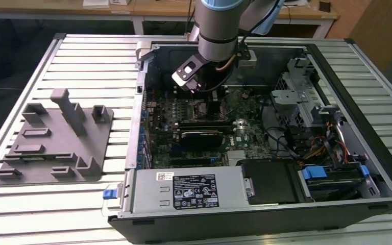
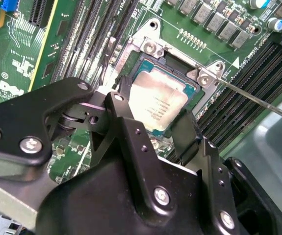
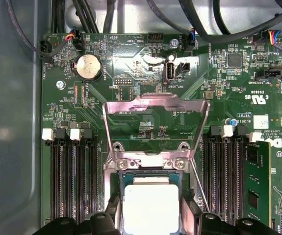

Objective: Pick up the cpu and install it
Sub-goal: 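Place the cpu into insertion slot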

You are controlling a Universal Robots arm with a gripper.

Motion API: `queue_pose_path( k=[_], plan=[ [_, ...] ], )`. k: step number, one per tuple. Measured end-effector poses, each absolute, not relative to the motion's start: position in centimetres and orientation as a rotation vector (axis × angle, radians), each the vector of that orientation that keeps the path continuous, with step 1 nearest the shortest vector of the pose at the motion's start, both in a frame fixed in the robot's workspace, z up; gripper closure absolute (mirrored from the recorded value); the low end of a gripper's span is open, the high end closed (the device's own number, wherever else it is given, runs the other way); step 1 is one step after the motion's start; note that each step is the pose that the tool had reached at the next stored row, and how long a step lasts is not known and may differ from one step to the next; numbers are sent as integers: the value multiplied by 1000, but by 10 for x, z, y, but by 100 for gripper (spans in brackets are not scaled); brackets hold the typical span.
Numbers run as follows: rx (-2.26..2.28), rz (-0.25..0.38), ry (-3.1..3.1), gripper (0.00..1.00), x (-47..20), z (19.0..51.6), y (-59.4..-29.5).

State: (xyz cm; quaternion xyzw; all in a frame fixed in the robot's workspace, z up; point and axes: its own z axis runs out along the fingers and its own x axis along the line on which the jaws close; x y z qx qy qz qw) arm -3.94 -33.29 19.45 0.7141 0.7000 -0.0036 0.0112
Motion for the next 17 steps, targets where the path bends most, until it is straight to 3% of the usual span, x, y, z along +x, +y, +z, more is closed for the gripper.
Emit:
queue_pose_path(
  k=[17],
  plan=[
    [2228,-11,2184,42,-39,207,-333]
  ],
)
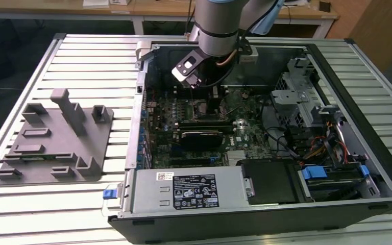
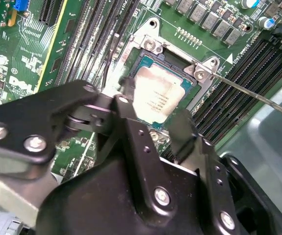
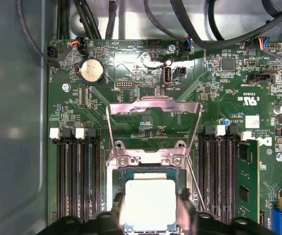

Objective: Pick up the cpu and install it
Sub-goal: 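Place the cpu into insertion slot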

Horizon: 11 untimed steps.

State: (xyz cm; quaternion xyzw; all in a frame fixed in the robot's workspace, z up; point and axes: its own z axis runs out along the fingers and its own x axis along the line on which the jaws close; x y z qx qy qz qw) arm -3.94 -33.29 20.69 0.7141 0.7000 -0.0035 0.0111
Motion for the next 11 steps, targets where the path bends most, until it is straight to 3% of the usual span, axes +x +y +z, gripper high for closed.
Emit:
queue_pose_path(
  k=[4,5,7,8,11],
  plan=[
    [2228,-11,2183,60,-39,207,-333],
    [2228,-11,2184,60,-39,207,-333],
    [2228,-11,2184,71,-39,207,-333],
    [2228,-11,2184,71,-39,207,-333],
    [2228,-11,2184,89,-39,207,-333]
  ],
)
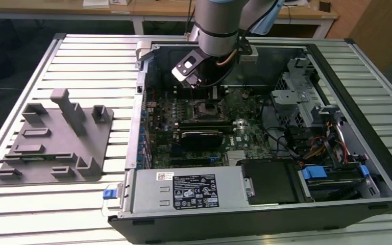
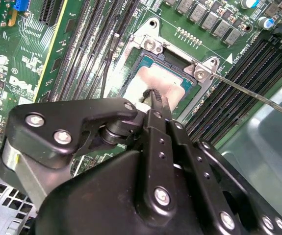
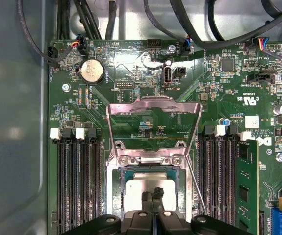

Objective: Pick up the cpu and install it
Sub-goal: 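Place the cpu into insertion slot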

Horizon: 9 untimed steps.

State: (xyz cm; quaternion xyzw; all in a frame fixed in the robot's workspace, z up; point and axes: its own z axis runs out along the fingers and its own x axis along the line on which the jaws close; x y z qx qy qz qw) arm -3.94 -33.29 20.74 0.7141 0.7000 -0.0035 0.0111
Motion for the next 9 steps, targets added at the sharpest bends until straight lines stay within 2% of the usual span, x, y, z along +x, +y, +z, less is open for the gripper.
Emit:
queue_pose_path(
  k=[9],
  plan=[
    [2228,-11,2184,89,-39,207,-333]
  ],
)
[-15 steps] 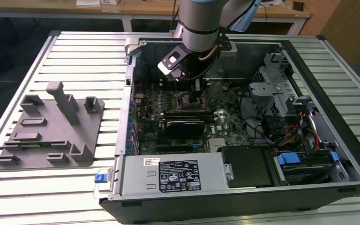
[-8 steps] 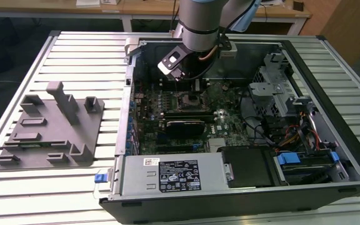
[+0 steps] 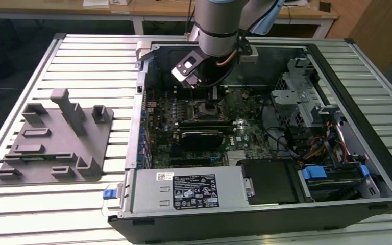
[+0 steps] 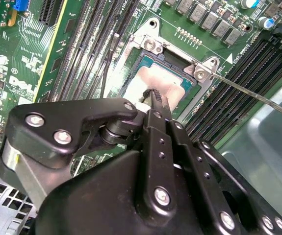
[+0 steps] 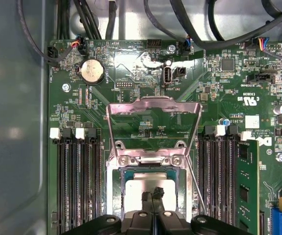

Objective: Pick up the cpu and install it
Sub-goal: 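Place the cpu into insertion slot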

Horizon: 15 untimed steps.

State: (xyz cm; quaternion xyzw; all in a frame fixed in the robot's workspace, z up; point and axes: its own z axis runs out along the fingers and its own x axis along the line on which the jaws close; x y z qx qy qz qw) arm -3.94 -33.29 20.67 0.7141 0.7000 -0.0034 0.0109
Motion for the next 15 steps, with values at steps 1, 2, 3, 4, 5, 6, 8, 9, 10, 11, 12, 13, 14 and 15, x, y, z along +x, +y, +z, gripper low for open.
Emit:
queue_pose_path(
  k=[1,2,3,4,5,6,8,9,10,11,12,13,14,15],
  plan=[
    [2229,-9,2185,89,-39,206,-333],
    [2229,-6,2186,89,-39,205,-333],
    [2230,-3,2188,89,-39,204,-333],
    [2231,0,2190,89,-39,204,-333],
    [2232,3,2192,89,-39,203,-333],
    [2233,6,2194,89,-39,203,-333],
    [2233,8,2195,89,-39,202,-333],
    [2233,8,2195,89,-39,202,-333],
    [2233,8,2196,89,-39,201,-333],
    [2233,8,2196,89,-39,201,-333],
    [2233,8,2196,89,-39,200,-333],
    [2233,8,2196,89,-39,200,-333],
    [2233,8,2196,89,-39,200,-333],
    [2233,8,2196,89,-39,200,-333]
  ],
)
